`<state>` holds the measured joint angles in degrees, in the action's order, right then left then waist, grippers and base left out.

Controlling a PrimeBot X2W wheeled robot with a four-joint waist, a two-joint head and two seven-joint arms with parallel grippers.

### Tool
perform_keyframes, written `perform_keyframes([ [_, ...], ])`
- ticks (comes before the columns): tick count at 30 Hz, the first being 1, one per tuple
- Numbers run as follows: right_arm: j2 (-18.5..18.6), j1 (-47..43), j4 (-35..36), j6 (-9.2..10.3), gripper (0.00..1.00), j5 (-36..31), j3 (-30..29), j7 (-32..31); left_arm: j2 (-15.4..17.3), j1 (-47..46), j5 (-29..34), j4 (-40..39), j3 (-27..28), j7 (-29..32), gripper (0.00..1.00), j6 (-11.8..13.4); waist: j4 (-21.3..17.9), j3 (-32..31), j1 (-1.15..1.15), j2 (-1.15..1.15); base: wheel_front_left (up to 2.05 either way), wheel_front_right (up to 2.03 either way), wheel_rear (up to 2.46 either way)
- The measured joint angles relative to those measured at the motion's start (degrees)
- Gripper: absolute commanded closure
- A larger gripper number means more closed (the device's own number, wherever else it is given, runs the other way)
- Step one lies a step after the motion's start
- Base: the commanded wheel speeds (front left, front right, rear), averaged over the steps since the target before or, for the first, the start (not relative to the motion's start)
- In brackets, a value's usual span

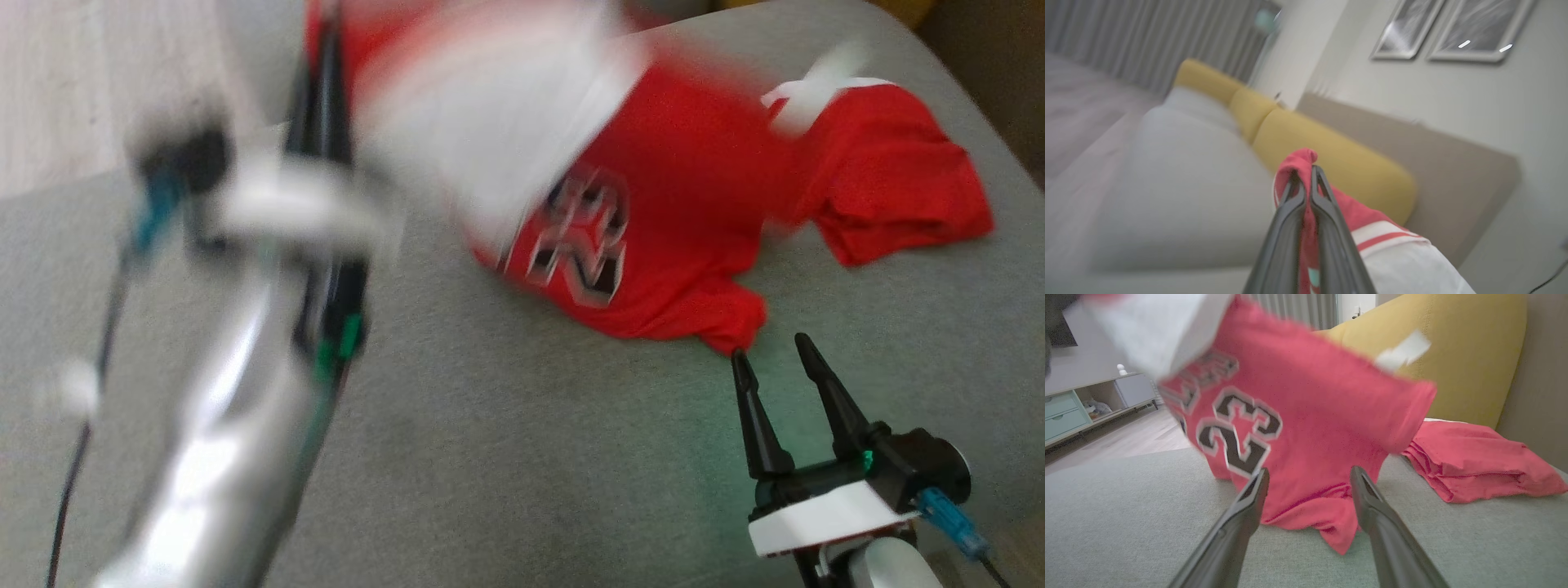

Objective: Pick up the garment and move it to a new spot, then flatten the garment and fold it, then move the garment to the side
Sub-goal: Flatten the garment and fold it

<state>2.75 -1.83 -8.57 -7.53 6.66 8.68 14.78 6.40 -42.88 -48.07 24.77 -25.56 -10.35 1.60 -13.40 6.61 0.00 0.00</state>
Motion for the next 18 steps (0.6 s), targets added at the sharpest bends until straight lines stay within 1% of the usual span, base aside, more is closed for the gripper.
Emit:
perform_keyframes([
  [1,0.00,0.00,-0.02,0.00,0.00,0.00,-0.03,0.00,1.23,4.39,-0.41,1.47,-0.12,0.49,1.00,-0.10,0.50,0.27,0.00,0.00,0.00,0.00,0.00],
  [2,-0.01,0.01,-0.03,0.00,0.00,-0.01,-0.03,0.00,2.12,8.34,-0.94,2.99,0.16,0.12,0.73,-0.10,0.98,0.62,0.00,0.00,0.00,0.00,0.00],
  [3,-0.01,0.01,-0.03,0.00,0.00,-0.01,-0.03,0.00,2.12,8.34,-0.94,2.99,0.16,0.12,0.73,-0.10,0.98,0.62,0.00,0.00,0.00,0.00,0.00],
  [4,-0.01,0.02,-0.10,0.00,0.00,-0.02,0.08,0.00,2.64,11.57,-1.36,4.77,0.80,-0.83,0.18,-0.09,1.40,1.08,0.00,0.00,0.00,0.00,0.00],
  [5,-0.01,0.14,-0.25,0.00,0.00,-0.09,0.35,0.00,3.02,13.94,-1.40,6.54,1.59,-1.81,0.00,-0.11,1.75,1.60,0.00,0.00,0.00,0.00,0.00],
  [7,-0.04,0.33,-0.44,0.00,0.00,-0.13,0.78,0.00,3.25,15.97,-0.98,9.07,3.04,-3.23,0.00,-0.10,2.32,2.61,0.00,0.00,0.00,0.00,0.00],
  [10,-0.05,1.07,-0.53,0.00,0.00,-0.18,0.76,0.00,2.37,15.97,2.64,9.22,5.31,-3.93,0.00,-0.42,3.11,3.89,0.01,0.00,0.00,0.00,0.00],
  [11,-0.05,1.35,-0.55,0.00,0.00,-0.19,0.65,0.00,1.92,16.06,5.05,7.91,6.60,-3.93,0.00,-0.29,3.43,4.23,0.00,0.00,0.00,0.00,0.00],
  [14,-0.05,1.92,-0.68,0.00,0.00,-0.20,0.58,0.00,0.32,18.26,15.77,0.77,10.48,-4.03,0.00,1.79,4.30,5.07,0.00,0.00,0.00,0.00,0.00],
  [15,-0.05,1.99,-0.86,0.00,0.00,-0.19,0.52,0.00,-0.88,22.17,22.01,-4.44,12.05,-4.20,0.00,2.74,4.72,5.42,0.00,0.00,0.00,0.00,0.00],
  [16,-0.05,1.99,-0.89,0.00,0.00,-0.19,0.45,0.00,-1.46,24.61,24.63,-6.41,12.15,-4.28,0.00,2.94,4.92,5.53,0.00,0.00,0.00,0.00,0.00],
  [18,-0.05,1.99,-0.97,0.00,0.00,-0.19,0.33,0.00,-2.47,29.73,28.80,-8.91,10.77,-4.30,0.00,2.49,5.34,5.67,0.00,0.00,0.00,0.00,0.00],
])
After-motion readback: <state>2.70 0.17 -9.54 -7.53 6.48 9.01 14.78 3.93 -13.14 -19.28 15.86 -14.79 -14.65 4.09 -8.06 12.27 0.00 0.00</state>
